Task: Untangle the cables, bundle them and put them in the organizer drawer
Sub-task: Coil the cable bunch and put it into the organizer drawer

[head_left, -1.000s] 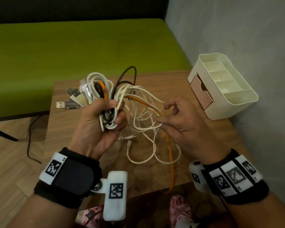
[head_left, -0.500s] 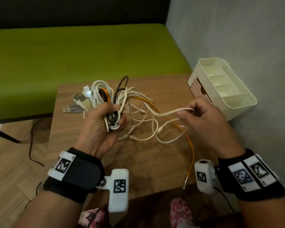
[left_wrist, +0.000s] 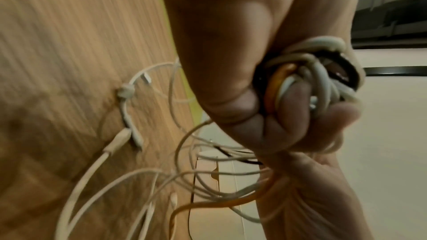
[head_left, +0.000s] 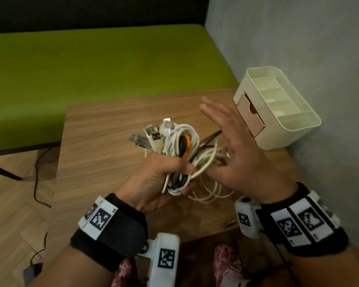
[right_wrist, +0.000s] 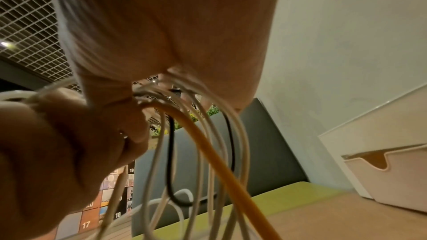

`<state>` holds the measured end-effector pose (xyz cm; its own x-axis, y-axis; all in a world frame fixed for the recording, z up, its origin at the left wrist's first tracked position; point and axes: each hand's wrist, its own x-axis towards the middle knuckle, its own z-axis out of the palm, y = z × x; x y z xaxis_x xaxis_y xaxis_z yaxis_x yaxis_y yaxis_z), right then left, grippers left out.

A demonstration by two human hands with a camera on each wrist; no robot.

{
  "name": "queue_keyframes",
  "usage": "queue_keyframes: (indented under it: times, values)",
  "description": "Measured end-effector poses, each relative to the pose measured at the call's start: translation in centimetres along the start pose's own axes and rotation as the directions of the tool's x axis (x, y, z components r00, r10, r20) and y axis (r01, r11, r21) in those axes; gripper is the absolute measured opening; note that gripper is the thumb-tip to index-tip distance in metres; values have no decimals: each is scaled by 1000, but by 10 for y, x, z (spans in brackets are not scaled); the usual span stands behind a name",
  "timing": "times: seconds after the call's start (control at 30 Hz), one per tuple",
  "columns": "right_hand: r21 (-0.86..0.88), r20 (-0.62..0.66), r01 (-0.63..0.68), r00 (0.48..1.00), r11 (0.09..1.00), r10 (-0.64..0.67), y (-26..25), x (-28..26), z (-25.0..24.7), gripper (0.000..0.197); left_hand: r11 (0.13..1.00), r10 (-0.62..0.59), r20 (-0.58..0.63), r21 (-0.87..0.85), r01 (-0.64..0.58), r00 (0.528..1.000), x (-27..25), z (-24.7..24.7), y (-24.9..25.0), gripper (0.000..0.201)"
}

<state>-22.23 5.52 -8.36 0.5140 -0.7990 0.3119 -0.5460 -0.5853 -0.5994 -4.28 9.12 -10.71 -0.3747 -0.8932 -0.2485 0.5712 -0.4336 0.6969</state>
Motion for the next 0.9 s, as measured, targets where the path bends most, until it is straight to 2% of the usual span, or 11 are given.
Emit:
queue_keyframes:
  times: [0.07,0.1,0.17,0.27,0.4,0.47,0.53,0.67,0.8,0.87,0.9]
  values:
    - [-10,42,-61,997,998,61,2,0,0,77,999,-15,84,31,12,996,-2,4,1,48]
    - [18,63,-151,987,988,150,1,1,0,61,999,1,112,35,-5,994,-2,5,3,48]
    - [107,148,-347,932,932,330,-1,2,0,25,999,35,114,9,-36,993,-3,4,8,47]
    - [220,205,-461,883,860,421,-3,3,-1,6,994,89,108,-69,-82,990,-4,-4,15,58]
    - [427,243,-522,853,738,462,-2,4,-2,7,977,163,11,-141,-160,987,-4,-10,21,60]
    - [607,230,-497,857,620,462,2,3,-2,13,971,184,-12,-150,-184,983,-3,-13,25,54]
    - [737,192,-442,862,511,469,4,4,-3,14,970,216,-120,-88,-227,969,0,-19,27,45]
    - [730,123,-448,828,515,547,3,6,6,13,952,304,-261,94,-290,916,5,-13,20,38]
    - [601,130,-532,802,597,583,0,5,10,25,943,316,-259,193,-272,913,5,-4,10,35]
    - [688,166,-489,826,537,539,0,4,5,36,940,321,-243,198,-277,915,5,-4,9,28]
    - [762,201,-459,838,457,507,1,3,1,42,937,332,-230,195,-290,915,5,-4,10,27]
